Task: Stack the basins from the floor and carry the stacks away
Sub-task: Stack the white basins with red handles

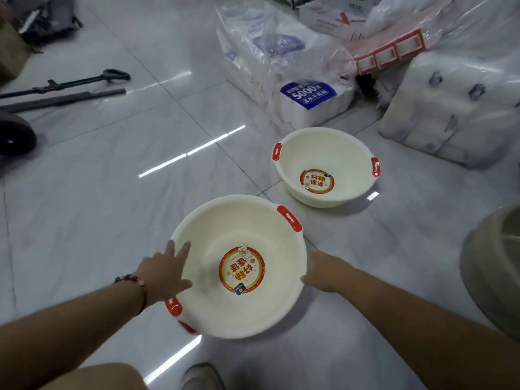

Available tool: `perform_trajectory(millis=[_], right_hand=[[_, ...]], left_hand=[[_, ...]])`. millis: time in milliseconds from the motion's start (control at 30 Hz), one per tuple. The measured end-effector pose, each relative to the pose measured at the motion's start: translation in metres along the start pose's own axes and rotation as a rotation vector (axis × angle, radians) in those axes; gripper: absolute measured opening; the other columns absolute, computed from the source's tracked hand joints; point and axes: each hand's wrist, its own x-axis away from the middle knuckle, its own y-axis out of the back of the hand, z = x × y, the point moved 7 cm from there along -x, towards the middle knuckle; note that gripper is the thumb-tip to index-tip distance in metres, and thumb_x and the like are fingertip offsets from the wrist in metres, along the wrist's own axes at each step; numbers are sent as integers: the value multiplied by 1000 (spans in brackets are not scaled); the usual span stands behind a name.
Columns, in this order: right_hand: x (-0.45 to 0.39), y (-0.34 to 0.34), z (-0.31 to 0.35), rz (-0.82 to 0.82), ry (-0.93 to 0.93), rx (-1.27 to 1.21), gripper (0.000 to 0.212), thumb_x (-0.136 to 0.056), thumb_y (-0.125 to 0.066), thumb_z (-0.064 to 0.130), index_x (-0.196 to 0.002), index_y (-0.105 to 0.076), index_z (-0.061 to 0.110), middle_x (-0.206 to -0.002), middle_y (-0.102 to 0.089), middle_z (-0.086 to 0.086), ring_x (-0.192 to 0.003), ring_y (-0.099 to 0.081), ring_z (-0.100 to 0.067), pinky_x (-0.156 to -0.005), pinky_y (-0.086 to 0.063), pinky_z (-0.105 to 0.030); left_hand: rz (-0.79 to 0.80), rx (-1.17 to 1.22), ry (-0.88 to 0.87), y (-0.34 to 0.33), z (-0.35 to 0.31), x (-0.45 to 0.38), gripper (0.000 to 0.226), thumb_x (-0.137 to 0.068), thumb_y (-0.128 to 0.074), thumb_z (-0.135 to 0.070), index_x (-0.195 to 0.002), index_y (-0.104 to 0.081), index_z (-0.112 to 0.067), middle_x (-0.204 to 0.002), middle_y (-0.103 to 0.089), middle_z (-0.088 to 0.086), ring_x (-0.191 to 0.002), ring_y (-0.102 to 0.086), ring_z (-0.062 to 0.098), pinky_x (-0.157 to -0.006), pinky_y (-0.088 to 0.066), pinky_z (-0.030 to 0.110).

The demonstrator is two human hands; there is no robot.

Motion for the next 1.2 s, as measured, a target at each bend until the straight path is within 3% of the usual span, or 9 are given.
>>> perform_trajectory(millis=[67, 167, 300, 500, 633, 767, 900, 1033, 1200], right_hand=[[1, 26, -9, -101, -12, 19, 68, -92, -59, 46, -149, -32, 19, -150, -40, -6, -133, -45, -27, -109, -41, -43], [4, 51, -30, -227, -20, 57, 78, -96, -53, 48, -157, -13, 22, -164, -11, -6, -149, -19, -29, -118, -25, -46], [6, 47, -69, -258, -88, 90, 83, -95, -50, 52, -158, -5, 22, -166, -2, -7, -150, -10, -33, -119, -18, -46], [-5, 44, -93, -276, -109, 134, 86, -95, -51, 50, -158, 0, 22, -166, 1, -7, -151, -6, -35, -120, -13, -46], [-27, 61, -91, -307, -95, 131, 86, -94, -53, 48, -158, -2, 22, -166, -1, -7, -151, -7, -35, -121, -14, -46], [-66, 81, -87, -338, -83, 84, 86, -93, -55, 46, -158, -5, 20, -165, -3, -7, -149, -10, -37, -120, -17, -47], [-108, 82, -77, -351, -52, 66, 88, -92, -57, 43, -158, -2, 22, -165, -1, -6, -150, -8, -38, -119, -19, -49], [-133, 87, -75, -331, -63, 72, 90, -91, -58, 41, -158, 0, 24, -166, 2, -5, -148, -12, -41, -116, -25, -52], [-152, 86, -78, -281, -55, 52, 87, -92, -57, 42, -158, -3, 24, -165, -3, -3, -147, -19, -38, -112, -33, -48]], left_hand=[[-151, -115, -178, 43, -37, -3, 91, -92, -55, -55, -158, 3, -32, -164, -13, 10, -128, -50, 24, -101, -50, 36], [-190, -20, -205, 88, -91, -13, 90, -91, -55, -58, -157, 0, -33, -165, -11, 9, -139, -41, 28, -110, -43, 42], [-32, 216, -223, 79, -177, -7, 100, -86, -54, -67, -157, 5, -28, -160, -24, 11, -129, -50, 33, -101, -48, 45], [112, -18, -399, 22, -255, 21, 106, -89, -57, -60, -153, 23, -31, -164, 9, 19, -148, -8, 49, -115, -19, 62], [143, -93, -363, 17, -262, 3, 102, -91, -57, -54, -152, 23, -34, -163, 0, 24, -145, -15, 52, -113, -26, 62], [194, -32, -381, 2, -256, -12, 102, -89, -59, -56, -147, 24, -48, -161, -11, 24, -129, -46, 43, -99, -49, 46], [188, 39, -593, -3, -270, -7, 85, -95, -56, -34, -150, 6, -49, -164, -3, 19, -118, -56, 34, -94, -53, 40], [174, -25, -591, -13, -274, -7, 62, -93, -55, -28, -148, -26, -32, -164, 0, 18, -123, -51, 36, -97, -49, 44], [135, -120, -641, -11, -275, -8, 52, -95, -48, -36, -143, -28, -27, -163, 0, 20, -135, -38, 41, -104, -41, 49]])
